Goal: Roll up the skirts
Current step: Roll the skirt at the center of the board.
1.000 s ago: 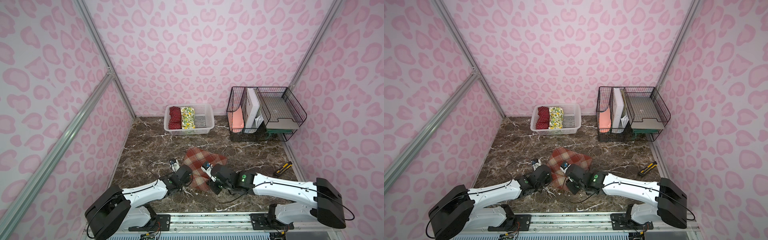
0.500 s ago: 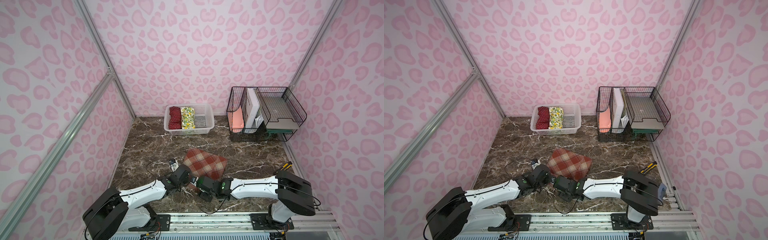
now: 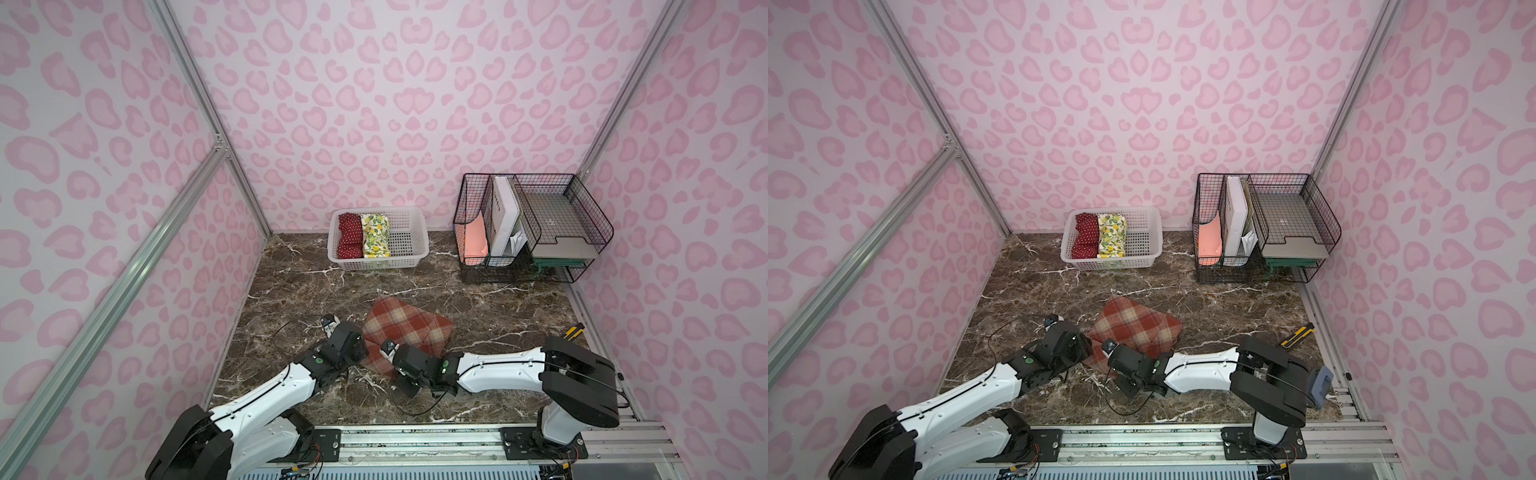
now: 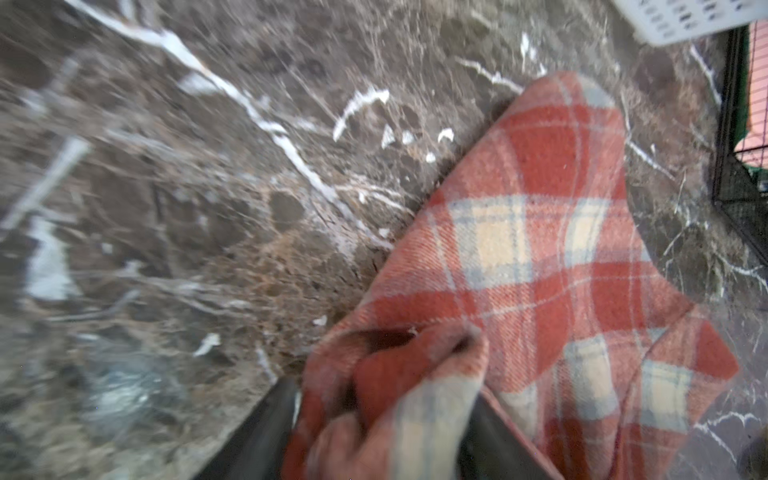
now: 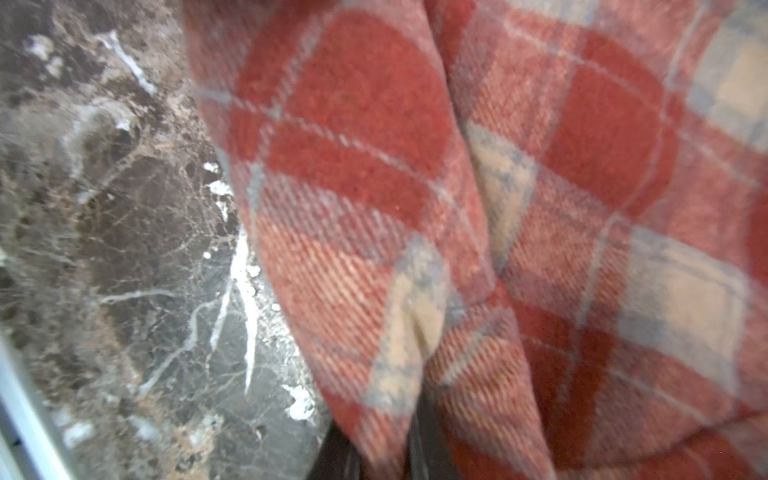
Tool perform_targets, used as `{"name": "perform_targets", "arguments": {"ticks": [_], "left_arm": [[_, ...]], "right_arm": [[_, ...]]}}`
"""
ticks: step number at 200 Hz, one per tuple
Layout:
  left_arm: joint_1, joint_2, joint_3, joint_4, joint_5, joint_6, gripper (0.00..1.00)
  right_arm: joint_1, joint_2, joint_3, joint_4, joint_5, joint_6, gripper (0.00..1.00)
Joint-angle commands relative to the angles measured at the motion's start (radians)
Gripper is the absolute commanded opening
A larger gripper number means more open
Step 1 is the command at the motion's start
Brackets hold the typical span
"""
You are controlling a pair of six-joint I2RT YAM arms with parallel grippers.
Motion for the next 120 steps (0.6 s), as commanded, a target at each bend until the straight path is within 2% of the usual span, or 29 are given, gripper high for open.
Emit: {"name": "perform_targets", "arguments": {"ticks": [1, 26, 58, 75, 111, 120], "left_arm": [[0.008, -0.100, 0.018, -0.169, -0.069, 0.033, 0.98], [0.008, -0.207, 0.021, -0.229, -0.068, 0.038, 0.99], [0.004, -0.233, 0.015, -0.225, -0.013, 0.052, 0.98], [-0.012, -0.218, 0.014, -0.192, 0.012, 0.050, 0.99], [-0.082, -0.133, 0.017, -0.082, 0.007, 0.011, 0.98], [-0.098, -0.096, 0.023, -0.051, 0.010, -0.001, 0.99]], "right_arm": [[-0.070, -0.009, 0.022, -0.102, -0.459, 0.105, 0.00], [-0.192, 0.030, 0.015, 0.116, -0.812, 0.226, 0.00], [-0.329, 0.091, -0.057, 0.412, -1.050, 0.415, 0.00], [-0.379, 0.131, -0.128, 0.591, -1.112, 0.536, 0.00], [-0.466, 0.199, -0.186, 0.652, -1.152, 0.540, 0.00], [-0.487, 0.208, -0.177, 0.601, -1.142, 0.493, 0.00]]}}
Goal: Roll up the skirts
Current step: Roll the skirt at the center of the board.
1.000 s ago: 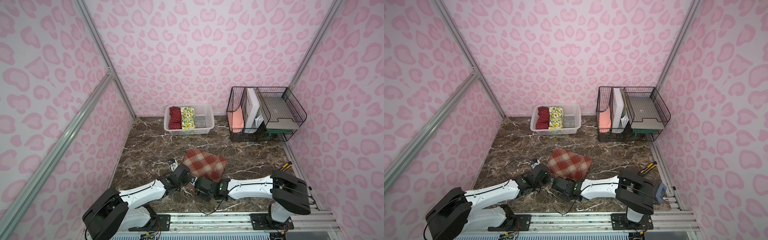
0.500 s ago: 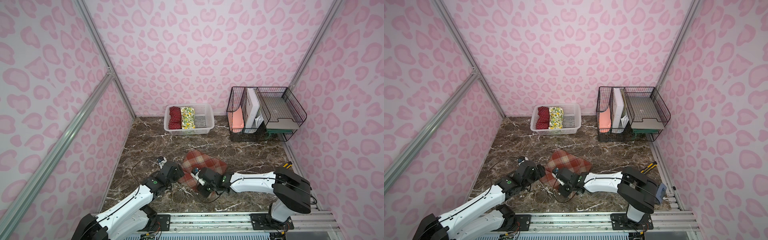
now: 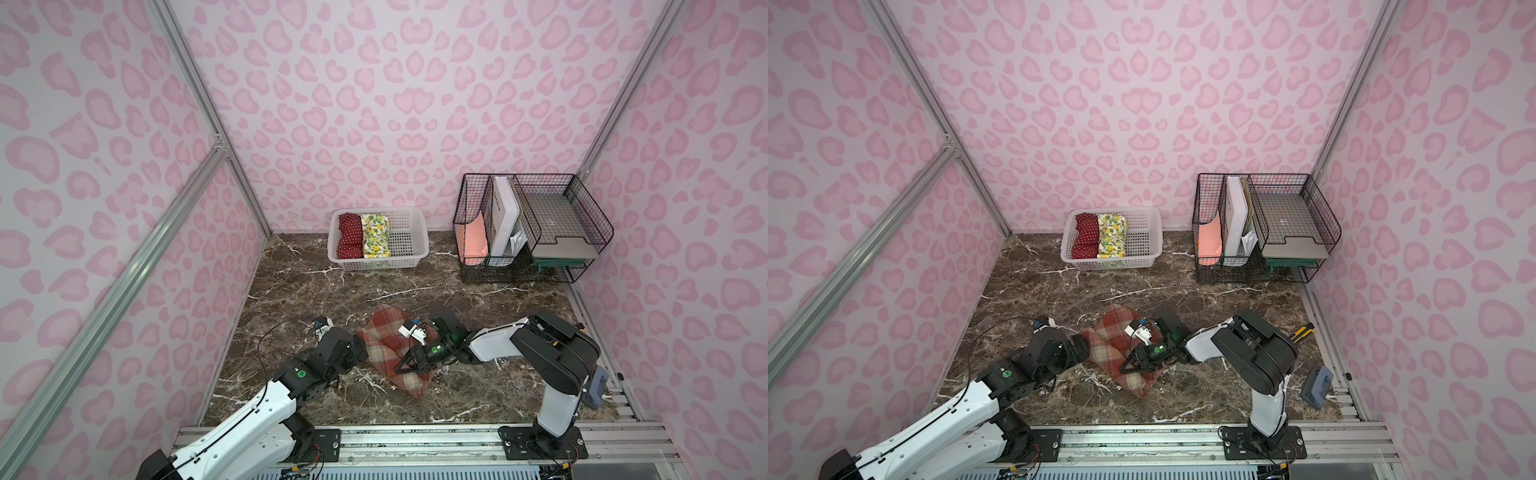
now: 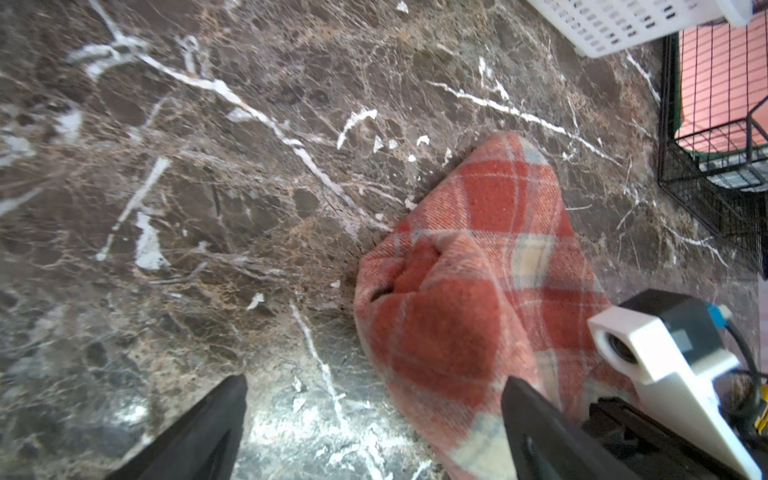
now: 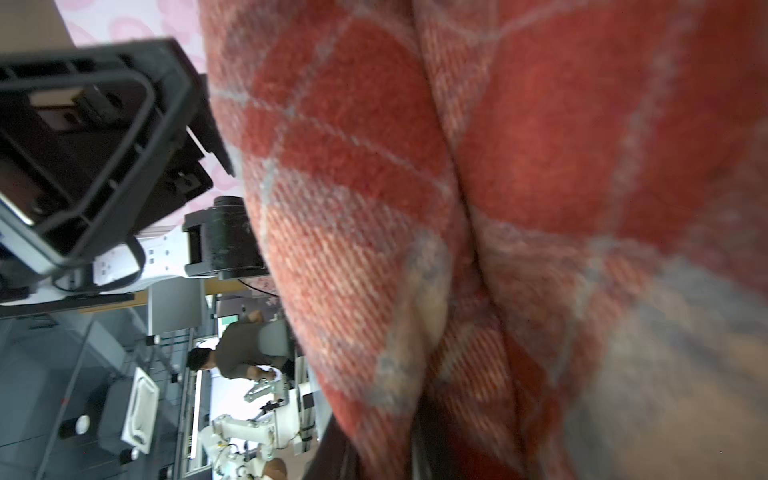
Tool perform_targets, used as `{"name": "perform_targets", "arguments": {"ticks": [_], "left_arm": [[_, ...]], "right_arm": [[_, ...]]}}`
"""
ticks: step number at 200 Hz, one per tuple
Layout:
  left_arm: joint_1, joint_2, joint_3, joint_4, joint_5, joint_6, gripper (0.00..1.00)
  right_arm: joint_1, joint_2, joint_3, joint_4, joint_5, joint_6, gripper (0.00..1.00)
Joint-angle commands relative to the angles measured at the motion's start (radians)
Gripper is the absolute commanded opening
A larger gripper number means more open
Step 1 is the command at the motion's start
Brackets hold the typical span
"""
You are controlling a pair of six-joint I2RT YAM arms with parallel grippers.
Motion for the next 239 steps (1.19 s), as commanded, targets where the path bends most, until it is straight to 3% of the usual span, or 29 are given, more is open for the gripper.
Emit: {"name": "perform_targets", "arguments": {"ticks": [1, 51, 87, 112, 131, 139, 147, 155, 168, 184, 210, 239], "left_arm": [[-0.034, 0.069, 0.010, 0.102, 0.009, -0.031, 0.99], [-0.104, 0.301, 0.054, 0.237, -0.026, -0.085, 0.99], [-0.113, 0.492, 0.057, 0.359, 0.025, -0.089, 0.98], [-0.116, 0.609, 0.032, 0.419, 0.030, -0.102, 0.91], [-0.117, 0.653, 0.023, 0.468, 0.020, -0.097, 0.79], [-0.117, 0.662, 0.022, 0.473, 0.013, -0.091, 0.68], [-0.117, 0.666, 0.023, 0.470, 0.006, -0.084, 0.51], [-0.117, 0.666, 0.026, 0.461, -0.001, -0.075, 0.27], [-0.116, 0.663, 0.038, 0.433, -0.018, -0.058, 0.00], [-0.116, 0.649, 0.043, 0.403, -0.025, -0.038, 0.00], [-0.117, 0.615, 0.043, 0.365, -0.026, -0.007, 0.00], [-0.117, 0.584, 0.045, 0.318, -0.035, 0.018, 0.00]], "right_arm": [[-0.045, 0.025, -0.006, 0.009, -0.060, -0.006, 0.00], [-0.112, 0.075, -0.010, -0.066, -0.051, -0.085, 0.00], [-0.143, 0.089, -0.024, -0.069, -0.055, -0.101, 0.00], [-0.154, 0.094, -0.028, -0.070, -0.057, -0.104, 0.00], [-0.151, 0.093, -0.028, -0.087, -0.051, -0.114, 0.00], [-0.151, 0.091, -0.025, -0.108, -0.041, -0.128, 0.04], [-0.152, 0.088, -0.017, -0.151, -0.025, -0.153, 0.13], [-0.149, 0.081, -0.006, -0.214, 0.006, -0.191, 0.24], [-0.149, 0.049, -0.004, -0.279, 0.056, -0.226, 0.37], [-0.142, -0.033, 0.006, -0.403, 0.163, -0.286, 0.46], [-0.119, -0.257, 0.040, -0.623, 0.368, -0.362, 0.52], [-0.011, -0.469, 0.144, -0.932, 0.771, -0.444, 0.54]]}}
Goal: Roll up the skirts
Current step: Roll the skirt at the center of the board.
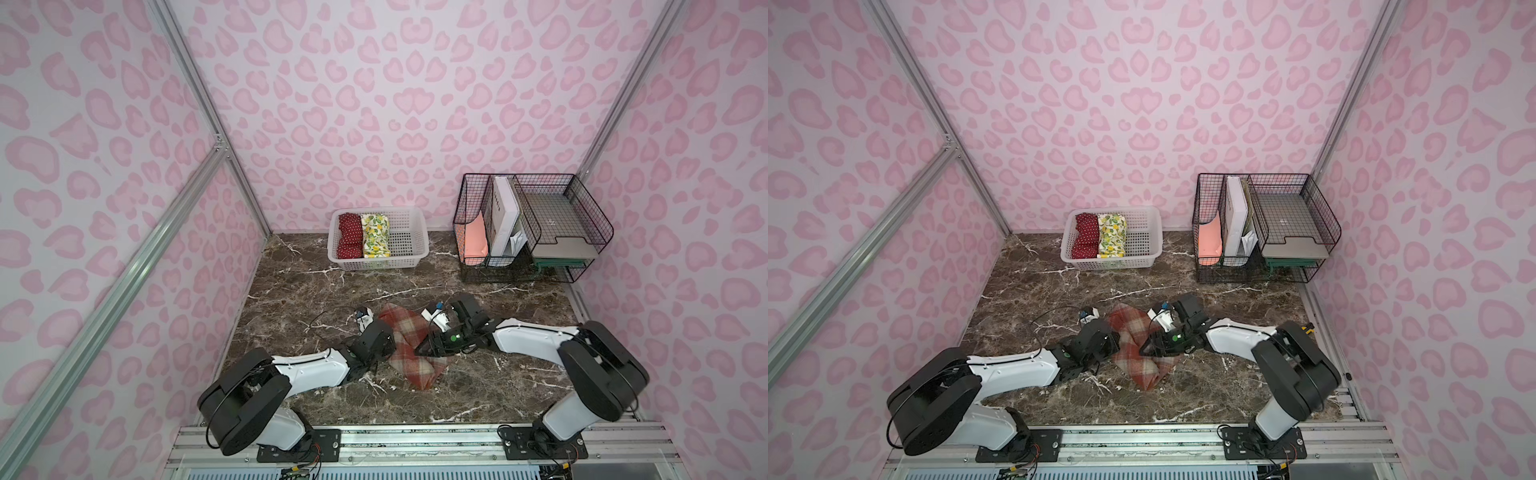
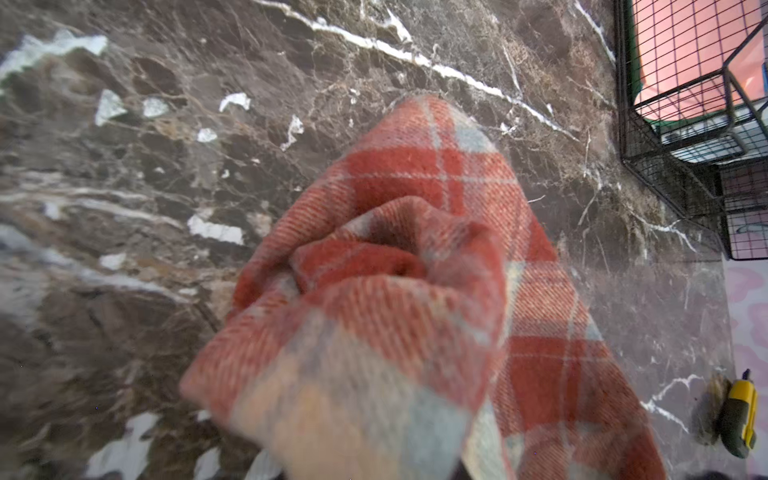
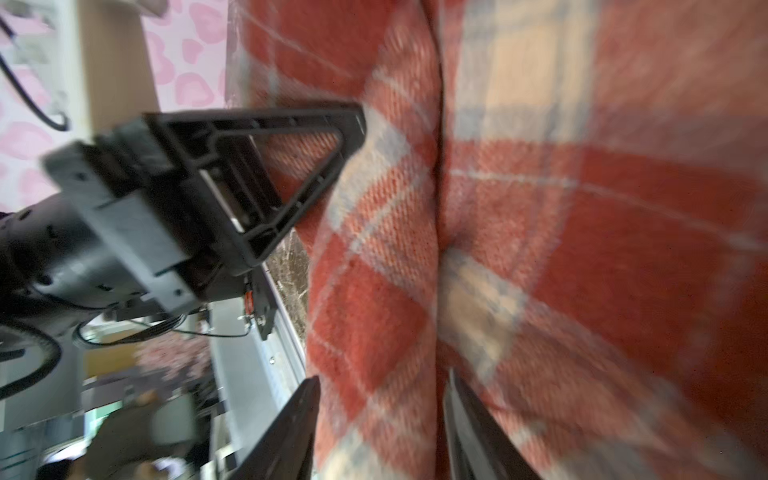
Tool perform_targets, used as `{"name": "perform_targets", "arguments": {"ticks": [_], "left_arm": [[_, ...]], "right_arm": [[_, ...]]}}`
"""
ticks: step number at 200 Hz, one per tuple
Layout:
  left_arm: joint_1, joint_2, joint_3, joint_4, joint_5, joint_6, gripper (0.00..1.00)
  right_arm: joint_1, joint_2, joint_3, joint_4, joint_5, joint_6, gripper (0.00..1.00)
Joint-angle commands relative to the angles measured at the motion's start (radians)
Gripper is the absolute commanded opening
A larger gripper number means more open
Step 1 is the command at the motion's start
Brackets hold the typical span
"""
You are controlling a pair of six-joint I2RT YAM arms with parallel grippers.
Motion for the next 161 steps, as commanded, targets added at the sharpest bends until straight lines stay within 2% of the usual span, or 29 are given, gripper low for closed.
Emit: {"name": "perform_targets", "arguments": {"ticks": [1, 15, 26, 32, 65, 82, 107, 161], "left_arm": [[0.000, -0.008, -0.009, -0.263, -0.010, 0.060, 0.00], [-0.001, -0.011, -0.001, -0.280, -0.005, 0.067, 0.00], [-0.001, -0.010, 0.001, -0.286, -0.005, 0.069, 0.00], [-0.002, -0.008, 0.002, -0.289, -0.006, 0.069, 0.00], [-0.002, -0.013, 0.007, -0.302, 0.000, 0.065, 0.00], [-0.001, -0.019, 0.008, -0.317, 0.001, 0.064, 0.00], [-0.001, -0.028, 0.005, -0.325, 0.000, 0.061, 0.00], [-0.001, -0.044, -0.005, -0.333, -0.004, 0.049, 0.00]], "right_arm": [[0.074, -0.122, 0.069, -0.334, 0.394, -0.110, 0.54], [0.138, -0.183, 0.110, -0.393, 0.520, -0.099, 0.53], [0.205, -0.221, 0.115, -0.374, 0.572, -0.105, 0.45], [0.247, -0.226, 0.117, -0.355, 0.592, -0.111, 0.44], [0.472, -0.161, 0.126, -0.238, 0.760, -0.114, 0.32], [0.553, -0.113, 0.118, -0.179, 0.853, -0.147, 0.32], [0.582, -0.042, 0.088, -0.107, 0.901, -0.184, 0.45], [0.581, 0.133, -0.014, 0.027, 0.874, -0.166, 0.56]]}}
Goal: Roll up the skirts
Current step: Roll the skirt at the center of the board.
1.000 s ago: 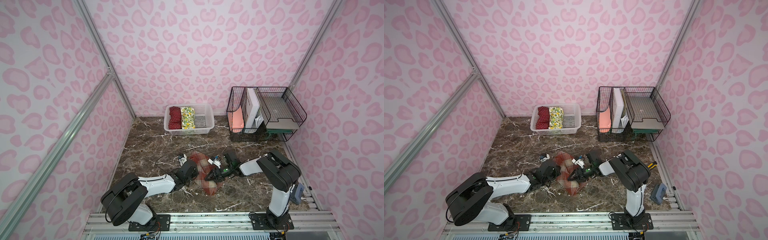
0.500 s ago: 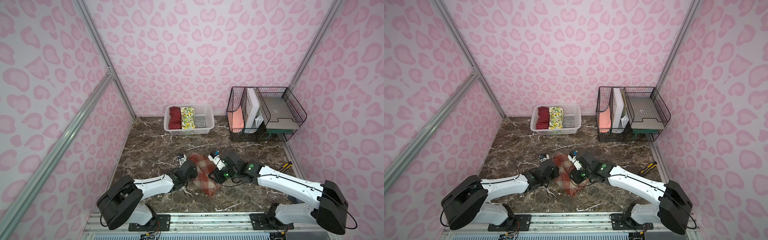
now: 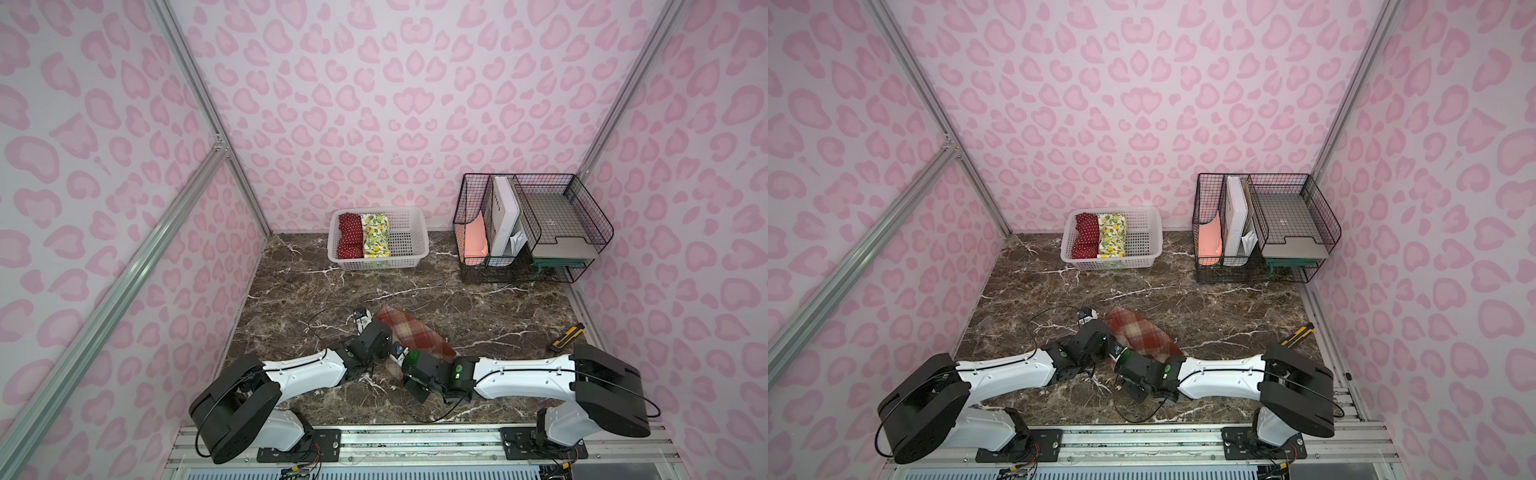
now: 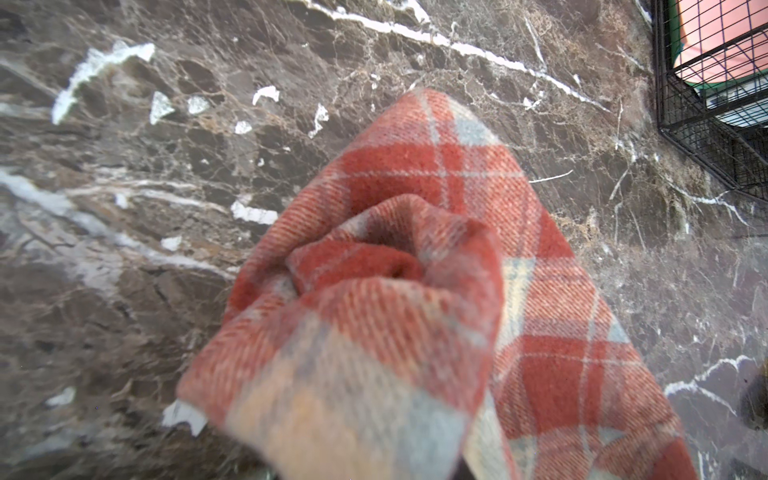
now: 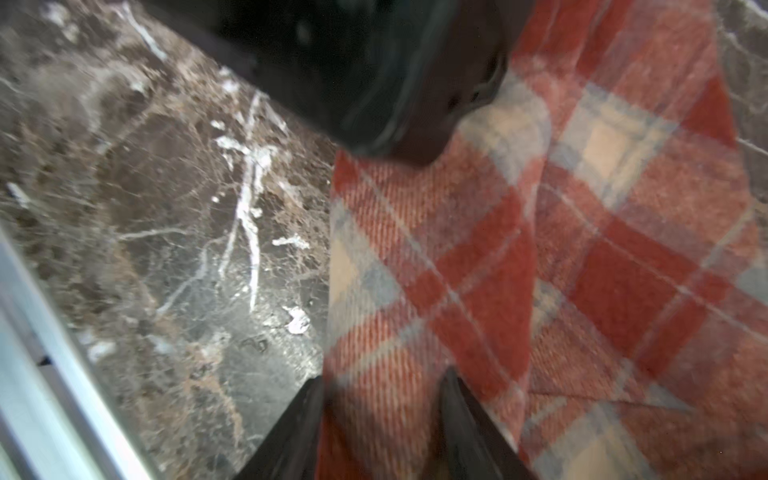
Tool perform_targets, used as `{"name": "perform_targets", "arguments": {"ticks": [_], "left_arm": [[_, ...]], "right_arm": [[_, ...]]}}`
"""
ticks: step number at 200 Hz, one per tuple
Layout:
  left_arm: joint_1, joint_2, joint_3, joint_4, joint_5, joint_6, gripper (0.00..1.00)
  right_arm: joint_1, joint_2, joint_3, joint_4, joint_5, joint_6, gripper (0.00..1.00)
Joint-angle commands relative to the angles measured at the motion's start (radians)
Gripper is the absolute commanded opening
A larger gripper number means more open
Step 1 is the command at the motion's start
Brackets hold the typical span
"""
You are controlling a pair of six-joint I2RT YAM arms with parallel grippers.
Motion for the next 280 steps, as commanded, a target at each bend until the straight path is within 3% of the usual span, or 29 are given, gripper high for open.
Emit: {"name": "perform_targets", "arguments": {"ticks": [1, 50, 72, 85, 102, 121, 147, 167, 191, 237, 280], "left_arm": [[0.000, 0.001, -0.018, -0.219, -0.002, 0.013, 0.00], [0.029, -0.023, -0.043, -0.192, 0.030, 0.020, 0.00], [0.059, -0.038, -0.043, -0.188, 0.056, 0.036, 0.00], [0.079, -0.063, -0.046, -0.203, 0.059, 0.043, 0.00], [0.112, -0.122, -0.055, -0.233, 0.053, 0.054, 0.31], [0.145, -0.221, -0.055, -0.314, 0.019, 0.065, 0.65], [0.164, -0.405, -0.057, -0.443, -0.032, 0.075, 0.85], [0.164, -0.542, -0.062, -0.517, -0.035, 0.082, 0.98], [0.164, -0.622, -0.078, -0.545, 0.000, 0.081, 0.99], [0.135, -0.597, -0.138, -0.411, 0.065, -0.001, 0.99], [0.044, -0.486, -0.147, -0.261, 0.001, -0.093, 0.98]], "right_arm": [[-0.006, 0.063, -0.033, 0.036, -0.002, 0.022, 0.56], [0.050, 0.186, -0.026, 0.000, -0.081, 0.129, 0.61], [0.073, 0.273, 0.009, -0.075, -0.086, 0.177, 0.52], [0.070, 0.295, 0.011, -0.104, -0.110, 0.197, 0.38], [0.052, 0.283, 0.005, -0.125, -0.140, 0.210, 0.16], [0.005, 0.224, -0.011, -0.103, -0.266, 0.206, 0.06], [-0.121, 0.105, -0.040, 0.057, -0.612, 0.250, 0.04], [-0.218, 0.101, -0.038, 0.203, -0.872, 0.338, 0.04], [-0.315, 0.162, -0.059, 0.402, -1.116, 0.477, 0.03], [-0.401, 0.294, -0.078, 0.488, -1.175, 0.516, 0.03], [-0.406, 0.389, -0.046, 0.500, -1.187, 0.498, 0.04]]}}
